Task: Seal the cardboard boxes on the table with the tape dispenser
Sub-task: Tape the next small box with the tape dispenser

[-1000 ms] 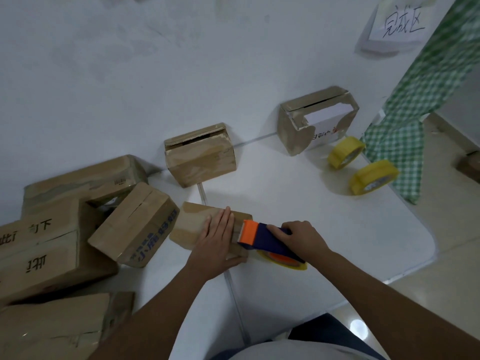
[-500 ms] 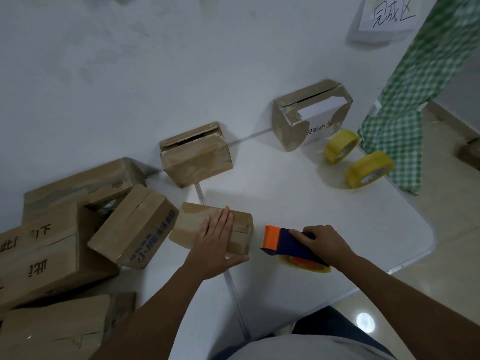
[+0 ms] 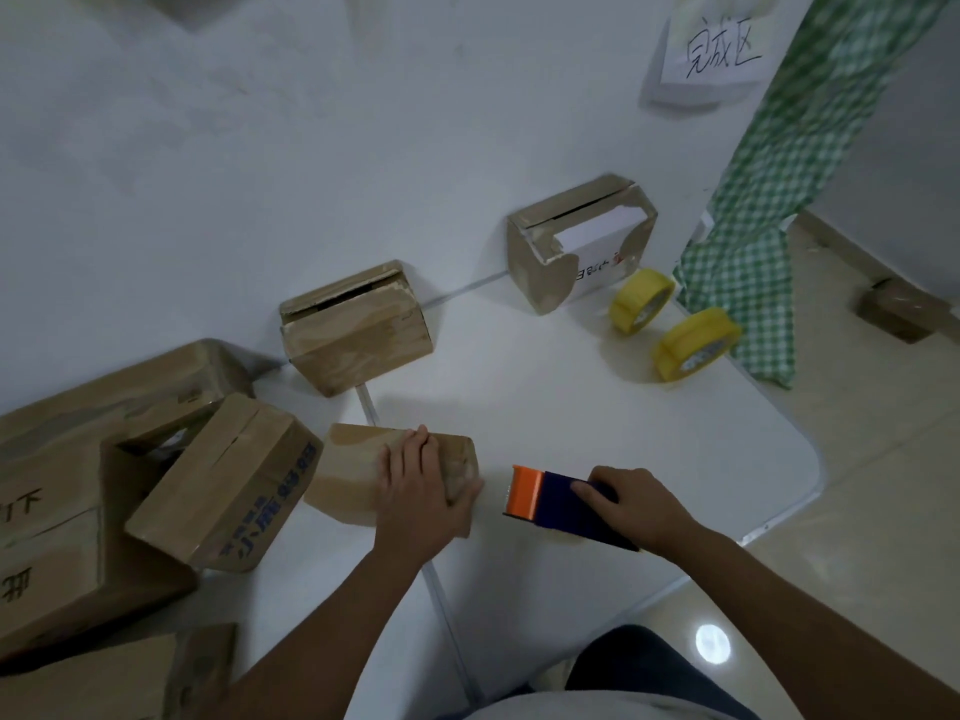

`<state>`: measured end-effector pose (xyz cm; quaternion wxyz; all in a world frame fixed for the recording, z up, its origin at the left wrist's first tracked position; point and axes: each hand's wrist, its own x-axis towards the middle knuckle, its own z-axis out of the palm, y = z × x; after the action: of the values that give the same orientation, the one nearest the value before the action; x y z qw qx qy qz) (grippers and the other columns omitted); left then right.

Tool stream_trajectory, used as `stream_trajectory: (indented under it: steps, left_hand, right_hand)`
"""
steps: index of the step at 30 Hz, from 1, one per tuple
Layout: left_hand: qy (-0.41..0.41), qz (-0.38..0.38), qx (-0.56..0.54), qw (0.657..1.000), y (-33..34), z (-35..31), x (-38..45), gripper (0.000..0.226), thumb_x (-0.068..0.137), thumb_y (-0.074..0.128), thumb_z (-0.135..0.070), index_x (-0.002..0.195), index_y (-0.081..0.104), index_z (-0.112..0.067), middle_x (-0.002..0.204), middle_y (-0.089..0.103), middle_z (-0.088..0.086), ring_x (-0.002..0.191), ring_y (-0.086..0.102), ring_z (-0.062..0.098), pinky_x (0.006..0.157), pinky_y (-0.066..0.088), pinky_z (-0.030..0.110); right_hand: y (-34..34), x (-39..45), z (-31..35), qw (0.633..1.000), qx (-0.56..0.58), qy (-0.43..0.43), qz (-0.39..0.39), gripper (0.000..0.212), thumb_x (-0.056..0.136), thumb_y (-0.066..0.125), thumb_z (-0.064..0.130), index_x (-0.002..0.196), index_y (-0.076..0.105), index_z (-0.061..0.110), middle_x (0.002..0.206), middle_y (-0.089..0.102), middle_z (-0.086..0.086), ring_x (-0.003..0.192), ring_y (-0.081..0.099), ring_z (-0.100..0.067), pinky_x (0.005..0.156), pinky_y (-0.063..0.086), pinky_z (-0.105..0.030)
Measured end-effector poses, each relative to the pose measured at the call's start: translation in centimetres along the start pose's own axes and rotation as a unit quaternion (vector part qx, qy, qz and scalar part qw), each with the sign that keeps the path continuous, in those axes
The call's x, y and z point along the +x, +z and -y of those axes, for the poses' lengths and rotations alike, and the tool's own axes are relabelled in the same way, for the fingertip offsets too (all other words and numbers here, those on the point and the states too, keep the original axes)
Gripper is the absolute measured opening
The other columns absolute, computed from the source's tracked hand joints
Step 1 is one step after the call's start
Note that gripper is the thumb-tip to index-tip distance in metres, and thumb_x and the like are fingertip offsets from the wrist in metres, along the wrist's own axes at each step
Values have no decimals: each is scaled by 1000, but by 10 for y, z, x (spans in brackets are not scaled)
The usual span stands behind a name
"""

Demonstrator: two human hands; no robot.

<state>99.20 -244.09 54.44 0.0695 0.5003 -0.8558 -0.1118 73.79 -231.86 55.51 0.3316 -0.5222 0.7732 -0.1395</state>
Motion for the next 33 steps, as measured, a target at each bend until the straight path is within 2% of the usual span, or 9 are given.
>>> stream_trajectory:
  steps: [4, 8, 13, 18, 22, 24, 27, 30, 33]
  left_hand:
    - [-4, -19, 12, 1000, 4, -1, -4, 79, 88, 40, -64, 132, 53, 0, 145, 48, 17, 137, 42, 33, 117, 27, 55]
    - [-16, -20, 10, 1000, 5, -5, -5, 70, 85, 62, -51, 132, 53, 1, 144, 48, 17, 136, 42, 34, 116, 27, 56]
    - [-22, -30, 7, 999, 5, -7, -5, 71, 86, 46, -55, 128, 55, 2, 141, 51, 17, 133, 46, 35, 116, 28, 56]
    - [-11, -24, 18, 999, 8, -5, -4, 69, 85, 67, -45, 132, 53, 3, 142, 50, 17, 134, 45, 36, 117, 26, 56]
    - [-9, -21, 21, 1000, 9, -5, -4, 68, 86, 65, -45, 133, 52, 1, 143, 49, 16, 135, 43, 36, 117, 23, 54]
    - [-8, -19, 22, 1000, 9, -5, -3, 67, 87, 62, -47, 133, 51, 1, 143, 48, 16, 136, 41, 36, 117, 24, 55]
    - [8, -13, 13, 1000, 9, 0, -8, 69, 84, 61, -47, 133, 51, 1, 143, 47, 16, 137, 40, 36, 117, 24, 56]
    - [21, -3, 9, 1000, 8, 2, -6, 70, 85, 55, -49, 133, 52, 1, 143, 48, 16, 135, 42, 37, 116, 27, 58]
    - [88, 13, 10, 996, 3, 13, 3, 71, 87, 49, -51, 133, 53, 2, 144, 48, 17, 137, 43, 36, 115, 27, 59]
  right_hand:
    - [-3, 4, 9, 998, -64, 10, 5, 47, 92, 43, 64, 88, 62, 20, 77, 65, 3, 68, 61, -11, 65, 49, -29]
    - [0, 16, 29, 992, -121, 25, 27, 57, 88, 45, 70, 87, 66, 16, 79, 65, 0, 71, 61, -14, 65, 50, -29]
    - [7, 31, 52, 987, -152, 43, 5, 58, 89, 45, 67, 76, 59, 12, 70, 53, 1, 65, 53, -16, 52, 35, -26]
    - [24, 38, 62, 990, -115, 76, 3, 55, 92, 46, 62, 62, 41, 15, 64, 45, 2, 58, 45, -14, 52, 32, -26]
    - [27, 42, 62, 990, -115, 85, 14, 57, 92, 44, 63, 61, 40, 15, 62, 45, 1, 54, 42, -13, 49, 30, -26]
    - [24, 50, 62, 985, -149, 87, 10, 56, 94, 42, 61, 65, 45, 14, 67, 50, 0, 61, 50, -16, 53, 34, -26]
    - [2, 59, 46, 965, -235, 120, 1, 46, 95, 42, 55, 92, 62, 14, 94, 63, -4, 89, 62, -25, 67, 39, -28]
    - [-17, 65, 27, 962, -218, 158, -47, 45, 94, 42, 60, 89, 49, 16, 90, 61, -6, 77, 56, -24, 63, 38, -29]
    - [-5, 77, 31, 978, -152, 127, -65, 42, 94, 47, 56, 96, 44, 15, 88, 59, -6, 76, 54, -23, 62, 37, -31]
